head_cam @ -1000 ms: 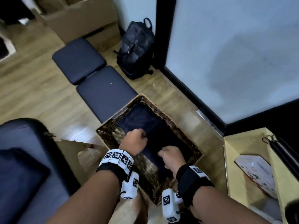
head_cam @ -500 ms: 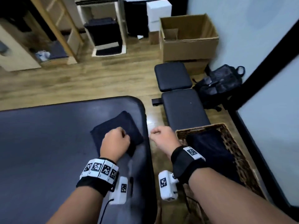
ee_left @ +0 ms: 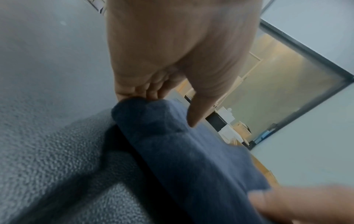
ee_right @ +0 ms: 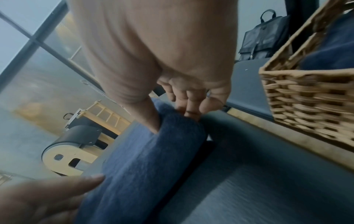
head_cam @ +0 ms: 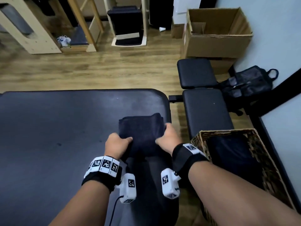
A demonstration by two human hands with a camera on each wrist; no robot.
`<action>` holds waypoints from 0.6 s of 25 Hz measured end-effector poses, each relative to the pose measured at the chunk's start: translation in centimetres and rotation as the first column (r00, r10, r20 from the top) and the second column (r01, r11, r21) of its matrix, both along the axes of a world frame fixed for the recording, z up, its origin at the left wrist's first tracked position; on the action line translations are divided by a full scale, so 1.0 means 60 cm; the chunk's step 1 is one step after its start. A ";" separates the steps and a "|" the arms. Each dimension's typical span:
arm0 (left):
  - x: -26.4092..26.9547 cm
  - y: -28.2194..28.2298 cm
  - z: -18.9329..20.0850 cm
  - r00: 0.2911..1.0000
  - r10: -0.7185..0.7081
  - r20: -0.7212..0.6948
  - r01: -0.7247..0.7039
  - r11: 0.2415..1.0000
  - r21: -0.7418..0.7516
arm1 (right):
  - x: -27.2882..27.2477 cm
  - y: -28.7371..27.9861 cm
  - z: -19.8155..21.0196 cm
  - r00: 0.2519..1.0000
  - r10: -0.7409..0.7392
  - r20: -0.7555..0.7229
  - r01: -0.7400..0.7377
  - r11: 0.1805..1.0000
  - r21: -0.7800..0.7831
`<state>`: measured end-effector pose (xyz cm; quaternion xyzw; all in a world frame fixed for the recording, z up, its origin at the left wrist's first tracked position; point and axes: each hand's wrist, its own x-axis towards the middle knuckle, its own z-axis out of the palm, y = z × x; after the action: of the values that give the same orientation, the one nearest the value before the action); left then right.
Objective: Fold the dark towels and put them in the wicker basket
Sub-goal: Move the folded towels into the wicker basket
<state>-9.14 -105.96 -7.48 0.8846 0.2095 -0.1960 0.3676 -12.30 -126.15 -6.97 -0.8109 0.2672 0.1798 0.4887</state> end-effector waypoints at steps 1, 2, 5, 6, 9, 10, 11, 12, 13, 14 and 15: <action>-0.003 -0.006 0.003 0.999 -0.025 -0.021 0.025 1.000 0.003 | -0.020 -0.004 -0.010 0.999 -0.029 -0.040 0.031 0.999 0.040; -0.005 -0.019 0.007 0.997 -0.069 -0.044 0.070 0.997 0.017 | -0.042 -0.011 -0.016 0.994 -0.081 -0.074 0.088 0.992 0.088; -0.017 -0.089 0.026 0.973 -0.217 -0.084 0.221 0.974 0.049 | -0.092 -0.054 -0.034 0.945 -0.305 -0.120 0.326 0.913 0.246; -0.021 -0.120 0.031 0.960 -0.268 -0.085 0.273 0.961 0.051 | -0.106 -0.074 -0.034 0.922 -0.364 -0.131 0.387 0.882 0.270; -0.026 -0.238 0.037 0.873 -0.482 -0.079 0.487 0.871 0.063 | -0.157 -0.150 -0.039 0.867 -0.484 -0.114 0.498 0.843 0.204; -0.027 -0.272 0.037 0.835 -0.544 -0.078 0.549 0.832 0.080 | -0.174 -0.169 -0.042 0.860 -0.494 -0.127 0.510 0.843 0.171; -0.030 -0.319 0.038 0.788 -0.610 -0.079 0.615 0.783 0.095 | -0.198 -0.199 -0.046 0.839 -0.526 -0.140 0.543 0.827 0.147; -0.033 -0.365 0.037 0.744 -0.663 -0.084 0.668 0.737 0.102 | -0.222 -0.228 -0.048 0.804 -0.573 -0.160 0.594 0.790 0.153; -0.038 -0.410 0.035 0.701 -0.707 -0.096 0.713 0.695 0.095 | -0.244 -0.255 -0.051 0.754 -0.632 -0.178 0.656 0.736 0.169; -0.042 -0.457 0.033 0.660 -0.744 -0.104 0.751 0.655 0.082 | -0.264 -0.281 -0.052 0.704 -0.684 -0.192 0.710 0.681 0.178; -0.045 -0.502 0.028 0.625 -0.772 -0.112 0.780 0.621 0.076 | -0.281 -0.308 -0.057 0.659 -0.727 -0.194 0.752 0.631 0.190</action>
<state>-11.85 -136.05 -5.77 0.9009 -0.1692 -0.3531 0.1871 -29.15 -144.60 -10.41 -0.5502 0.5745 0.0359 0.6049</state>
